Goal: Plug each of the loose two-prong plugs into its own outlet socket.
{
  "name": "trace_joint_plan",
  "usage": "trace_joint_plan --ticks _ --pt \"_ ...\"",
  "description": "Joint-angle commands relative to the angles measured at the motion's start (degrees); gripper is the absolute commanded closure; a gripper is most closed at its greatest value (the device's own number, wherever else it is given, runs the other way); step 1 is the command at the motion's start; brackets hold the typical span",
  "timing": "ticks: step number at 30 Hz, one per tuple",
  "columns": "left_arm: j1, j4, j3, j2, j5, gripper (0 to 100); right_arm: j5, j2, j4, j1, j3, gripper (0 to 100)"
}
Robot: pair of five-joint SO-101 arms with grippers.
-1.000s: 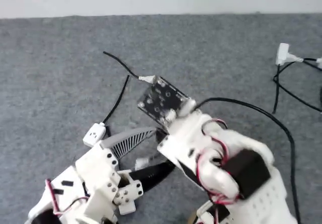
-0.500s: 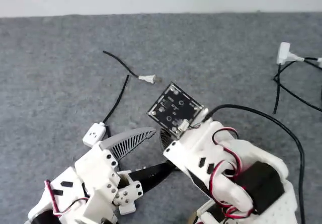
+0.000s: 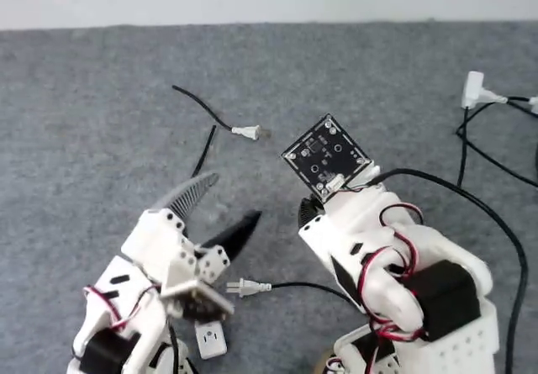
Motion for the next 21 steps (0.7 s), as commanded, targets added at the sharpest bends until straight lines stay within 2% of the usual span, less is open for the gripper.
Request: trace_joint_plan --ticks 1,7,12,18,21 --pt "-5.6 0.3 0.7 -0.7 3.7 72 3.0 -0.3 0.5 2.3 -2.5 98.3" --pt "-17.4 1.6 0.7 0.6 12.9 72 3.0 3.5 0.3 3.3 1.9 86.1" --pt "-26.5 1.8 -1.5 12.7 17.6 71 1.9 9.4 -2.6 2.2 7.6 76.5" --pt "-34.7 1.6 -5.5 31.2 31.6 72 0.3 14.1 -13.4 -8.9 23.8 76.4" --pt "-37.4 -1.1 -5.5 34.5 33.5 72 1.4 15.3 -16.7 -16.7 30.6 76.3"
